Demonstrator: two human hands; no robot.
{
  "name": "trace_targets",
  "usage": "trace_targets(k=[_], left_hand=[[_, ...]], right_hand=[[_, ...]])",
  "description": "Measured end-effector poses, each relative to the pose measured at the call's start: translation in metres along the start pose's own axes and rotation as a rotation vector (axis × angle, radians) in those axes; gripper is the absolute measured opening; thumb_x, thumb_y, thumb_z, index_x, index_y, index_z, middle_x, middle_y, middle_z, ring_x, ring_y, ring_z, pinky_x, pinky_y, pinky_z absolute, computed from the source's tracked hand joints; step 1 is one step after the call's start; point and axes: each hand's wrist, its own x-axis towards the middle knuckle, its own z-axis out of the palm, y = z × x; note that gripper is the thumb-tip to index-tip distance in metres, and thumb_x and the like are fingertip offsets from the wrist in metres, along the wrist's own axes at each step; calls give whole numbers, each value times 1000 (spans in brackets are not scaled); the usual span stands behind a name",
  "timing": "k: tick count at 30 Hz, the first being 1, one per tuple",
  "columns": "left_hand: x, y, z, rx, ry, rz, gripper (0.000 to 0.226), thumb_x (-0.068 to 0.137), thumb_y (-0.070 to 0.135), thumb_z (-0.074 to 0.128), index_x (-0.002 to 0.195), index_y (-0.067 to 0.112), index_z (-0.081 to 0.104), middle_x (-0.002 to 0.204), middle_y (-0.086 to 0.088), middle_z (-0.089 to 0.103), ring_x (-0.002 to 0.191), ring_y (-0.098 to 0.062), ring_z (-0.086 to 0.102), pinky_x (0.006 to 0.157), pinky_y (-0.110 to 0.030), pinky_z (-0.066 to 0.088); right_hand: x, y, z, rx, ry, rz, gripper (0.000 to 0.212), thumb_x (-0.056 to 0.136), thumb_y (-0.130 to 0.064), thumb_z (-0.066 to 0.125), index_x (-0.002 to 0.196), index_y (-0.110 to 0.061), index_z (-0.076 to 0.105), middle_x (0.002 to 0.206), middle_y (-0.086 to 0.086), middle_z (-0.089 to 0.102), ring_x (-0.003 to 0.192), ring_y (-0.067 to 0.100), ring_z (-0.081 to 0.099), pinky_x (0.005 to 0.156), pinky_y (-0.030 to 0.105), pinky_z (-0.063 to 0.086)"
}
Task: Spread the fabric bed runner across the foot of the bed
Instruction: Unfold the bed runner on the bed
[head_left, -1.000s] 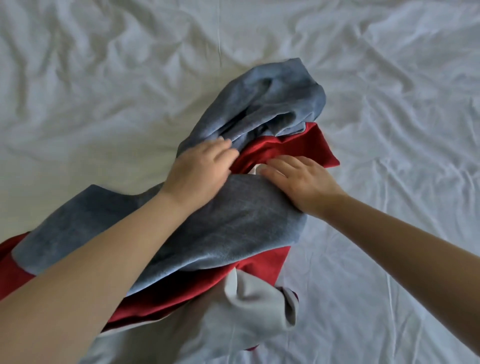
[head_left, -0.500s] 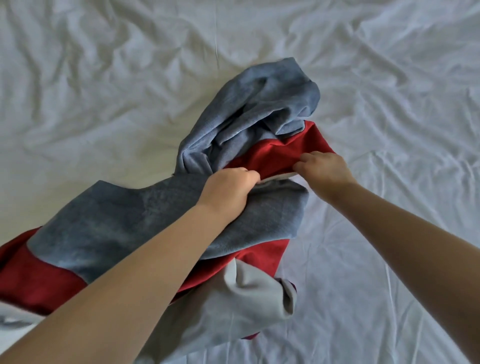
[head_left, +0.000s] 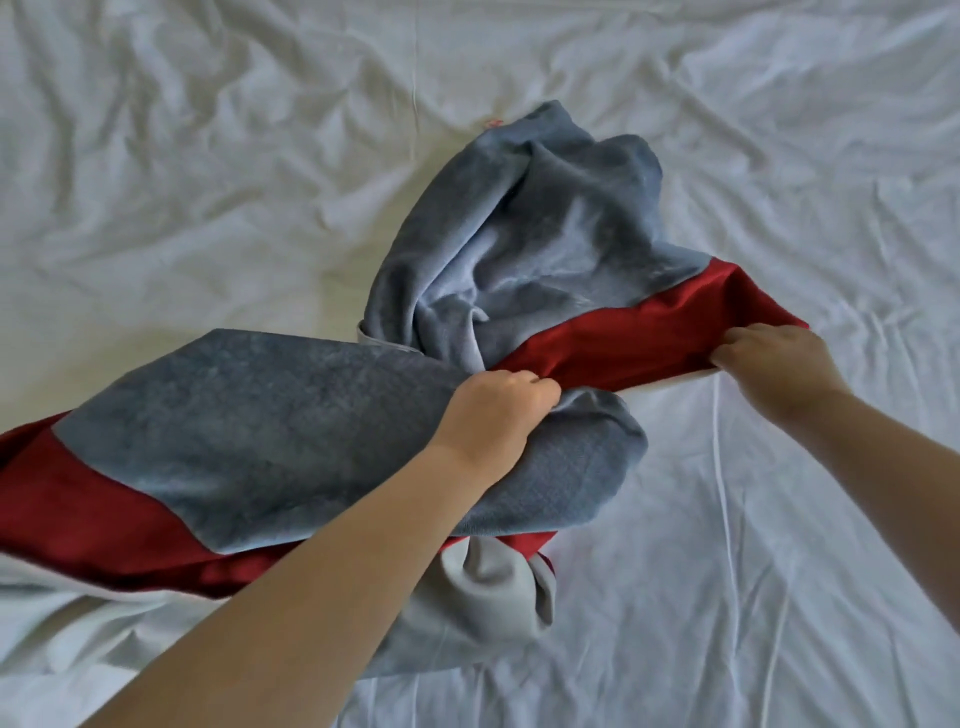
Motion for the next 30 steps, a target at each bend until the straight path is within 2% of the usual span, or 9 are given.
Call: trace_targets(k=[5,9,12,14,17,20,22,27,30], left_hand=[[-8,0,0,-6,48,6,26,90,8,43,108,15,62,97,-2,63,88,-23,57,74,-36,47],[-19,16,-4,-36,122,44,39,83,41,54,107,11,64,113,-5,61,101,-23,57,85,-38,48],[-28,34,3,-36,47,102,61,68,57,63,109,11,64,119,-8,61,106,-25,58,90,-38,48],[-32,44,13,40,-12,125,61,63,48,74,112,14,64,118,-8,63,106,-23,61,91,-34,49],[-32,48,20,172,-11,135,22,74,20,68,96,24,71,98,3,72,94,-11,67,84,-23,52],[-32,45,22,144,9,114,41,78,1,37,90,22,71,89,3,73,87,-11,68,80,-24,53],[-33,44,20,159,37,132,47,78,0,30,90,19,71,87,2,73,86,-13,69,78,-26,54],[-37,36,13,161,102,193,23,79,3,57,91,15,73,83,-1,73,81,-15,71,72,-29,57],[-38,27,9,154,116,173,29,70,2,72,97,10,72,84,-4,74,80,-17,71,68,-31,58]], right_hand=[[-2,-18,-8,-48,-1,-10,20,71,4,61,80,-10,71,78,6,65,75,30,62,59,33,46],[1,-44,-16,-19,44,-126,28,78,-18,64,106,-17,64,93,3,62,88,28,60,69,36,44],[1,-75,-21,107,164,-269,18,68,-12,71,86,-11,69,76,7,62,71,29,62,57,35,49],[3,-90,-22,105,220,-309,9,62,-4,71,66,-11,67,61,6,59,54,26,60,44,29,47],[6,-97,-23,145,130,-221,10,70,-3,72,64,-9,66,63,9,62,58,27,62,46,29,44],[5,-92,-15,201,35,-169,13,85,-6,57,80,-8,69,80,12,64,77,31,63,57,34,41],[-3,-88,-12,224,90,-202,9,76,0,66,70,-6,68,69,13,63,65,32,63,50,33,45],[-32,-48,4,191,20,-129,10,75,0,63,77,-7,70,77,12,66,74,32,65,57,37,50],[-63,-11,21,180,86,-80,18,57,11,74,64,-5,68,64,14,63,59,32,65,45,38,51]])
